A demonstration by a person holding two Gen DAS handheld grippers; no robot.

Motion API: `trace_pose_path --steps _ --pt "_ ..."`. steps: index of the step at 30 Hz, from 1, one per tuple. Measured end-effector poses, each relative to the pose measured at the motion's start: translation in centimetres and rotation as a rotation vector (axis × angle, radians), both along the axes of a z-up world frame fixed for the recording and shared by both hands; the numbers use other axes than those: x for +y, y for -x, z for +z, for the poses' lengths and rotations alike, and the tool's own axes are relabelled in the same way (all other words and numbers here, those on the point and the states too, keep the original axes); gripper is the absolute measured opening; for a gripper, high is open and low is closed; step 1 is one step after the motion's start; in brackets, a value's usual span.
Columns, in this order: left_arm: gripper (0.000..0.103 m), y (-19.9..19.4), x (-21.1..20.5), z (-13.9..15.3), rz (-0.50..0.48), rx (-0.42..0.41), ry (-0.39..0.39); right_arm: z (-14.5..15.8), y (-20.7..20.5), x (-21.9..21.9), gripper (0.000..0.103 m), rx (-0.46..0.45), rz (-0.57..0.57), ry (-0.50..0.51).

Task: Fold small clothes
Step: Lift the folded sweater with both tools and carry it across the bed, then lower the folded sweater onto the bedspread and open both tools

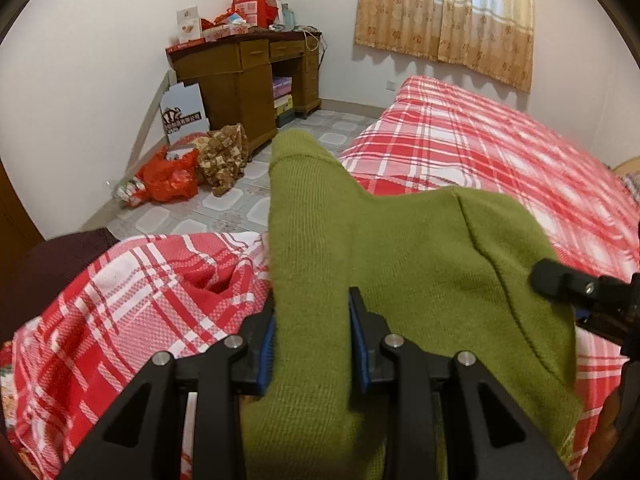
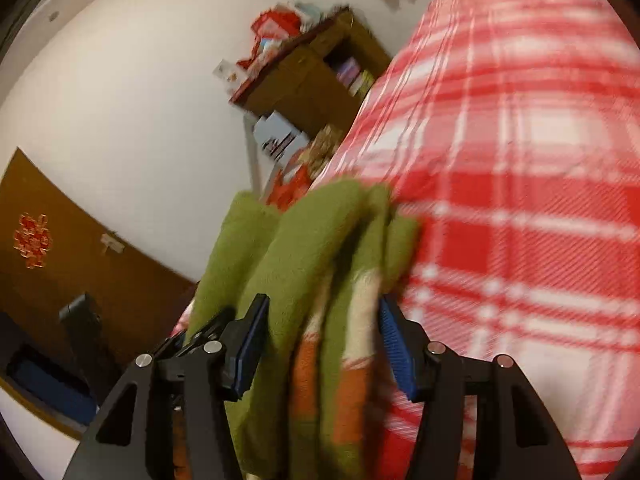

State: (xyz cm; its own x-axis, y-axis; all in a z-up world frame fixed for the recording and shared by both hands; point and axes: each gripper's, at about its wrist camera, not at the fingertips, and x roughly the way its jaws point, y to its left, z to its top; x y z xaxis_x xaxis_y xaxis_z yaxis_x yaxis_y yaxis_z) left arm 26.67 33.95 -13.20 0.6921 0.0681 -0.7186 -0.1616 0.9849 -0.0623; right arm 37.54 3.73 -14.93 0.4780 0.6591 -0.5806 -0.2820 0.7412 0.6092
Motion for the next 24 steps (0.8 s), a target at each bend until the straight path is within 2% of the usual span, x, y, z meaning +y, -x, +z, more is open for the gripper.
trace_pose_path --steps 2,5,10,11,12,13,15,19,20,22,24 --pt "0.033 -0.1 0.3 -0.1 0.011 0.003 0.02 0.3 -1.1 0.3 0.065 -0.006 0.014 0.011" --pt "0.033 -0.3 0.2 0.0 0.007 0.002 0.009 -0.9 -3.6 2.4 0.066 0.063 0.063 0.032" --pt "0.034 -0.4 0.2 -0.1 0.007 0.004 0.008 -0.5 -4.5 4.4 0.069 0.028 0.023 0.066" --pt "0.034 -0.5 0.2 -0.2 0.009 0.004 0.006 -0.3 -4.6 4.9 0.066 0.009 0.031 0.085" --pt "0.035 -0.4 0.2 -0.2 0.008 0.004 0.003 -0.1 -4.5 5.4 0.053 -0.016 0.051 0.123" --pt "0.035 -0.4 0.1 -0.2 0.008 0.003 0.001 0.1 -4.3 6.3 0.046 -0.038 0.073 0.18" --pt "0.035 -0.5 0.1 -0.2 0.007 0.0 0.002 0.9 -3.6 7.2 0.037 -0.095 0.089 0.239" --pt "0.034 0.0 0.0 0.1 -0.012 -0.039 0.03 4.5 -0.8 7.1 0.03 -0.31 0.133 0.259" --pt "0.034 -0.3 -0.3 0.1 -0.022 -0.039 0.029 5.0 -0.6 7.0 0.029 -0.341 0.134 0.264" --pt "0.035 -1.0 -0.7 0.0 -0.024 -0.024 0.025 4.9 -1.4 6.8 0.028 -0.352 0.112 0.316" --pt "0.042 -2.0 -1.0 -0.3 -0.001 0.011 -0.006 3.2 -3.1 6.5 0.025 -0.298 0.072 0.371"
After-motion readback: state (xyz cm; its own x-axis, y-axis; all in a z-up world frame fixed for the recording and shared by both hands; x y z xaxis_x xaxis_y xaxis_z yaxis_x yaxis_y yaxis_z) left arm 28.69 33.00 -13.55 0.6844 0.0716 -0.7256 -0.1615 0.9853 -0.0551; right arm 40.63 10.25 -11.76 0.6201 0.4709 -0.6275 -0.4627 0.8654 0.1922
